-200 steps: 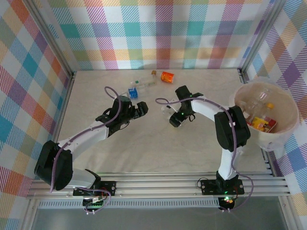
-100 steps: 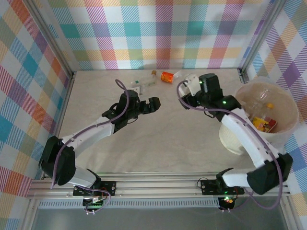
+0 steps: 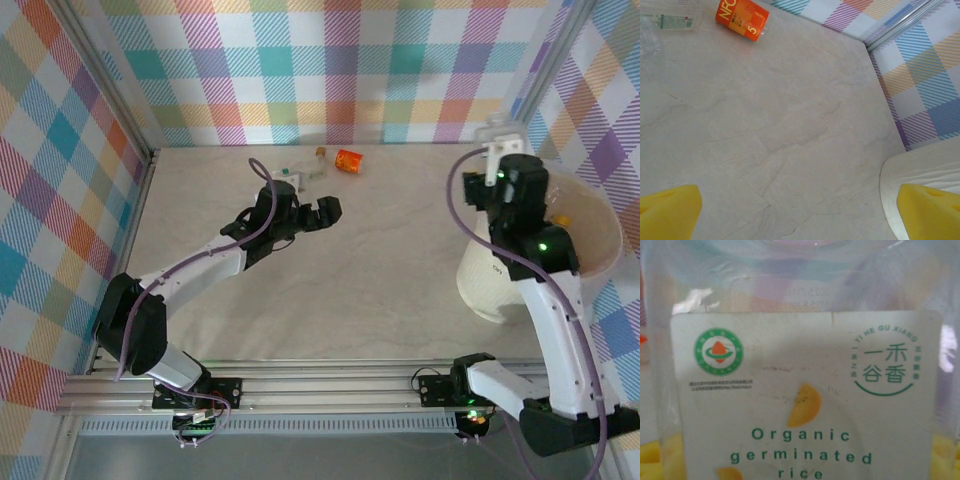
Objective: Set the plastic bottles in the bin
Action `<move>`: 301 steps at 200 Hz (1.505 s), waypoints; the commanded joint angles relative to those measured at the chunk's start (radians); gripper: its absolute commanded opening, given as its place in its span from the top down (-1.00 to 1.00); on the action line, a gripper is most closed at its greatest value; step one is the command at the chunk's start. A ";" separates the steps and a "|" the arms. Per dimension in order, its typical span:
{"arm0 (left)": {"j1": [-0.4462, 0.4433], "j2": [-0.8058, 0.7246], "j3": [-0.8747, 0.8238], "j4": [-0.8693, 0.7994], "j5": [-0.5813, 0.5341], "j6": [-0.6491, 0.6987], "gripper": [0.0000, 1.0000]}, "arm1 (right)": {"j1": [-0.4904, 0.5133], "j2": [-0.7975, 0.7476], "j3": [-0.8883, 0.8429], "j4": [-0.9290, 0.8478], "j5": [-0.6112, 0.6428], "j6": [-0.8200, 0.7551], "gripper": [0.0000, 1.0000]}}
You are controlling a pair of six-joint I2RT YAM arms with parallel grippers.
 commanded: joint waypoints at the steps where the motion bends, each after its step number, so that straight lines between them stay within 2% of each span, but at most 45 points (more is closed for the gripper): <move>1: -0.015 0.016 0.048 0.000 0.024 -0.018 -1.00 | -0.109 -0.047 -0.027 0.015 0.108 0.053 -0.18; 46: -0.026 0.028 0.098 -0.057 0.041 -0.017 -1.00 | -0.277 -0.092 -0.099 -0.011 0.154 0.123 -0.24; 89: -0.032 0.020 0.102 -0.075 0.039 -0.028 -1.00 | -0.398 -0.110 -0.156 -0.076 0.164 0.207 -0.49; 110: -0.036 0.011 0.100 -0.082 0.035 -0.031 -1.00 | -0.452 -0.104 -0.162 -0.113 0.123 0.251 -0.74; 131: -0.037 0.004 0.099 -0.093 0.027 -0.028 -1.00 | -0.469 -0.078 -0.145 -0.154 0.121 0.262 -1.00; 190: -0.038 0.006 0.084 -0.081 0.009 -0.027 -1.00 | -0.473 -0.076 -0.079 -0.177 0.120 0.286 -0.99; 252: -0.038 0.031 0.090 -0.093 -0.014 -0.020 -1.00 | -0.473 -0.056 -0.020 -0.205 -0.212 0.355 -0.99; 301: -0.038 -0.007 0.063 -0.127 -0.136 -0.021 -1.00 | -0.433 -0.044 0.032 -0.155 -0.695 0.396 -0.99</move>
